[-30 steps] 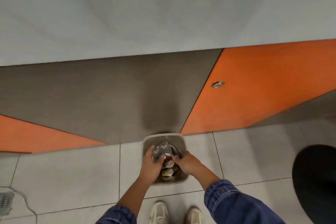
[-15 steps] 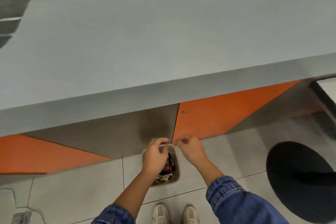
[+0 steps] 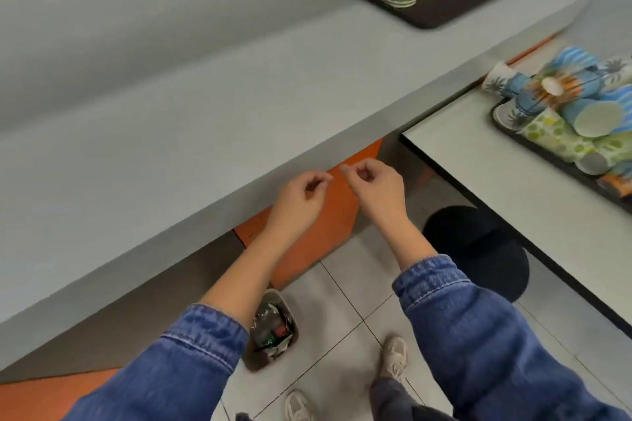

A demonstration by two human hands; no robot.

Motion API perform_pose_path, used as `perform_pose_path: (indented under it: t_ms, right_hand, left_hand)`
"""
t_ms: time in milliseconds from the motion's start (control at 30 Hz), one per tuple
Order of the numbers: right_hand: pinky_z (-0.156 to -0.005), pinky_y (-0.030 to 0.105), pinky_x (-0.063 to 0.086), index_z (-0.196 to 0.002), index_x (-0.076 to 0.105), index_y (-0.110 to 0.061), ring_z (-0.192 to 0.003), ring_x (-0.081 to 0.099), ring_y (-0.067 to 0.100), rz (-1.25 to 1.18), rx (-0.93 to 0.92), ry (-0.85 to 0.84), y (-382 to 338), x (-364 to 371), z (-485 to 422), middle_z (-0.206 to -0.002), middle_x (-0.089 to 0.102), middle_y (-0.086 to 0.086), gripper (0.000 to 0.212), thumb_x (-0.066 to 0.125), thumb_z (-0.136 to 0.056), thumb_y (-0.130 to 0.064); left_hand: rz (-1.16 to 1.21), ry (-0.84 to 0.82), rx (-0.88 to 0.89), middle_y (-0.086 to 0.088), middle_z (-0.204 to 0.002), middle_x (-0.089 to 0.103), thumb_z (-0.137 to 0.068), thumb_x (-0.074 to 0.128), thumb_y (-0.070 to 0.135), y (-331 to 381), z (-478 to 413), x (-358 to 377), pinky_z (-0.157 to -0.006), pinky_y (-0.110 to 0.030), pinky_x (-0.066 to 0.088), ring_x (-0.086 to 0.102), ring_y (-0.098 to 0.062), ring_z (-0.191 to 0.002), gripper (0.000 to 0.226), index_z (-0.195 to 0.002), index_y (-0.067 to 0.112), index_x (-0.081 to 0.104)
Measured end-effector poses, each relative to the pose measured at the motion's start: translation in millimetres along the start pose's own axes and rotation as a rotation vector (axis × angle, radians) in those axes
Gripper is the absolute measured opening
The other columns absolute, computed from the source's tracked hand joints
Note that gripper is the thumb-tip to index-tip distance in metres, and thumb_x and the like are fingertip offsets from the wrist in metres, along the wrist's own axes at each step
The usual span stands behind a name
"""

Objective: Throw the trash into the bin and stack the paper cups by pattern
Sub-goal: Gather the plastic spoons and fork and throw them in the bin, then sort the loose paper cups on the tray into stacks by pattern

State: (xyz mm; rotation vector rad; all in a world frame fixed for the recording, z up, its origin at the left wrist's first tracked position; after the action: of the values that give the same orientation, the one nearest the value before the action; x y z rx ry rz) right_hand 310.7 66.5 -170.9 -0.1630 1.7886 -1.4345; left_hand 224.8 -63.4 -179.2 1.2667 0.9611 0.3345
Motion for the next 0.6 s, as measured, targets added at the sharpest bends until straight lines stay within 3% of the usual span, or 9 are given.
perform_pose_path:
  t_ms: [200,333,600]
  right_hand:
    - [-0.06,0.025,0.045,-0.07,0.063,-0.029,-0.064,0.057,0.008,-0.051,-0.016,0.169,13.3,-118.2,-45.6,-0.066,0.063,-0.008,0.019,0.066,-0.082,-0.044]
    - [-0.062,0.033,0.048,-0.071,0.063,-0.027,-0.064,0.06,0.017,-0.066,-0.014,0.245,39.7,-193.0,-80.3,-0.066,0.065,-0.001,0.02,0.066,-0.081,-0.045]
    - [-0.058,0.028,0.043,-0.072,0.063,-0.024,-0.056,0.05,0.005,-0.058,0.024,0.338,104.6,-308.0,-136.4,-0.063,0.06,-0.006,0.02,0.069,-0.081,-0.04]
  left_hand:
    - [0.013,-0.082,0.09,0.02,-0.086,0.06,-0.094,0.052,0.016,80.9,-57.0,78.8,-0.067,0.002,0.038,0.055,0.008,-0.08,0.017,-0.101,0.021,0.066]
    - [0.017,-0.114,0.12,0.019,-0.089,0.062,-0.093,0.053,0.018,122.1,-91.4,138.9,-0.067,0.003,0.037,0.056,0.004,-0.084,0.016,-0.097,0.028,0.064]
    - [0.011,-0.198,0.172,0.017,-0.089,0.061,-0.092,0.056,0.023,185.5,-151.0,246.5,-0.071,-0.009,0.04,0.057,0.003,-0.083,0.014,-0.103,0.024,0.065]
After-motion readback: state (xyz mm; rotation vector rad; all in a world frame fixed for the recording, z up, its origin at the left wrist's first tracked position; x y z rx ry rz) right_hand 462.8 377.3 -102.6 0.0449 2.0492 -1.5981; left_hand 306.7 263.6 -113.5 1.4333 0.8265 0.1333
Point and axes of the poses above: each hand's wrist, its own z-axis away from the middle knuckle, its own x-axis out of the palm, y = z × x, the point moved 9 cm from there along -z, towards the middle knuckle
